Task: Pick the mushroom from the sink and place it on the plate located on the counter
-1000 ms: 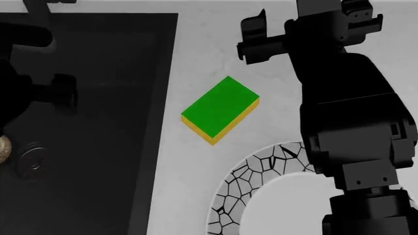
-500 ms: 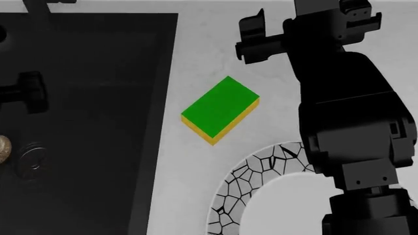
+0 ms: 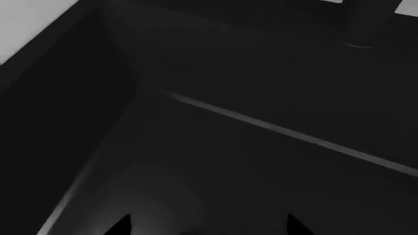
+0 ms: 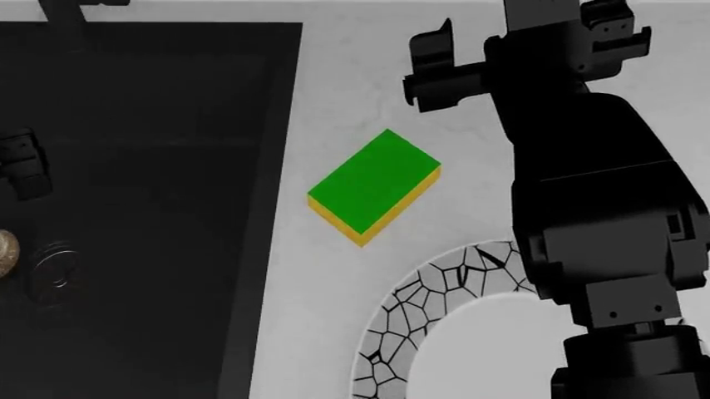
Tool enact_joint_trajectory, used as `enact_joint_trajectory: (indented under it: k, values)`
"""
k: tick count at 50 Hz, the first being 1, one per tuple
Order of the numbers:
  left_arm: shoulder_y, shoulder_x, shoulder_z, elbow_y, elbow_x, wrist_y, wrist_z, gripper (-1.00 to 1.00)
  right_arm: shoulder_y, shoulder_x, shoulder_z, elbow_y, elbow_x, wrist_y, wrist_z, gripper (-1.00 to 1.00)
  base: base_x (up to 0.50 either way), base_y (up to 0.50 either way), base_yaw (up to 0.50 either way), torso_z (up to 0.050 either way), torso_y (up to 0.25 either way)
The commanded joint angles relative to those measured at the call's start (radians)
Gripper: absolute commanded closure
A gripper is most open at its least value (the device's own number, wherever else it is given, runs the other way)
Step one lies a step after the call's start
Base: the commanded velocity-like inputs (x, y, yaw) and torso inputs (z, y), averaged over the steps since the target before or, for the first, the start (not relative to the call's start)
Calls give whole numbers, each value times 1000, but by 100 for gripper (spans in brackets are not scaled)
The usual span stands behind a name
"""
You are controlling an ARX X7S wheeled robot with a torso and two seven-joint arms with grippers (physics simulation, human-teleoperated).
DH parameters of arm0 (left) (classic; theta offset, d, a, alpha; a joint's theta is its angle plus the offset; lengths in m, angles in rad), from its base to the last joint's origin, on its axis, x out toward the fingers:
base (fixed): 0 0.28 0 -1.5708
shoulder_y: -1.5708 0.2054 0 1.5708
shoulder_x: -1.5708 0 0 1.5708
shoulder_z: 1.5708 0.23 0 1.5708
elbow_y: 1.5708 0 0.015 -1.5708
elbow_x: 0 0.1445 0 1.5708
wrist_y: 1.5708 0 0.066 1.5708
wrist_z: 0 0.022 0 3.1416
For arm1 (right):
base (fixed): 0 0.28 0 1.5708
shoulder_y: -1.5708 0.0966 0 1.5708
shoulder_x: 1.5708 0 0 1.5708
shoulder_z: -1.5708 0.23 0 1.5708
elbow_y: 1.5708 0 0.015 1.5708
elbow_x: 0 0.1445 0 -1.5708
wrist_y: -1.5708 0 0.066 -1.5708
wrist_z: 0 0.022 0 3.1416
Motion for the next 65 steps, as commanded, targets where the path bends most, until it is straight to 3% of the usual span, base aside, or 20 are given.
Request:
enact_joint_trajectory:
  k: [1,5,22,29,35,42,49,65]
  values:
    - [-7,4,-45,-58,-11,-11,-33,-100,-1,3,0,-6,5,4,2,-100,0,0,0,0,0]
    - [-21,9,-47,-111,-4,19,-23,-100,0,1,-3,0,5,-1,0,-100,0,0,0,0,0]
    - [44,14,-179,88,-82,-126,-178,-100,-4,4,-7,-2,10,0,3,-100,0,0,0,0,0]
    - [20,15,-156,-12,-54,-53,-138,-100,-1,2,-9,4,11,-4,2,-100,0,0,0,0,0]
    - [-55,23,-86,-270,20,120,-30,-100,2,4,-12,13,10,-9,1,-100,0,0,0,0,0]
    - [-49,30,-82,-284,24,133,-27,-100,-3,6,-11,11,13,-10,3,-100,0,0,0,0,0]
    - [-89,38,-44,-461,70,247,37,-100,4,6,-14,17,14,-11,2,-100,0,0,0,0,0]
    - [-47,28,-40,-440,75,242,24,-100,-5,10,-14,6,21,-10,6,-100,0,0,0,0,0]
